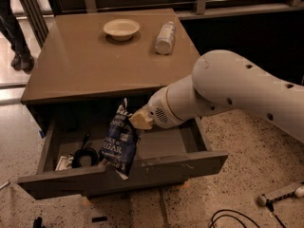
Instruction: Place blue chip bag into top drawer
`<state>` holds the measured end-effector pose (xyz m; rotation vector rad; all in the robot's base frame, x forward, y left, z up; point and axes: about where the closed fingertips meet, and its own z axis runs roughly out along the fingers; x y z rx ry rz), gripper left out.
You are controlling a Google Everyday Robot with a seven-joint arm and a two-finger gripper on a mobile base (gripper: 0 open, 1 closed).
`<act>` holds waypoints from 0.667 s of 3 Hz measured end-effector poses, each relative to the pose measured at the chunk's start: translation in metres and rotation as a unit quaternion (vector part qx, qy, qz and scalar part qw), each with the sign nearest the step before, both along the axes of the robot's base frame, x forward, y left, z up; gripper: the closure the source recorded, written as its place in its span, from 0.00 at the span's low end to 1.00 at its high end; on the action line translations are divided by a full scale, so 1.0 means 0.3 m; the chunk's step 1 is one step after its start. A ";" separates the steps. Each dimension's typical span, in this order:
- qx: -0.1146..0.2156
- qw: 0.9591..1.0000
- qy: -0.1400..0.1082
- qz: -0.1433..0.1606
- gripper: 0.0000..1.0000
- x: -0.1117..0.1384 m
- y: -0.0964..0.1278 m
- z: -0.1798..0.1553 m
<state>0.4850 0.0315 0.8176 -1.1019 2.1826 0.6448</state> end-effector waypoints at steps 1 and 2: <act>0.001 1.000 -0.004 -0.021 1.00 0.039 -0.051 -0.057; 0.001 1.000 -0.010 -0.022 1.00 0.066 -0.062 -0.095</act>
Offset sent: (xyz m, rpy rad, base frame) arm 0.0314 -0.0263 -0.0449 0.0062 -0.0283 -0.0565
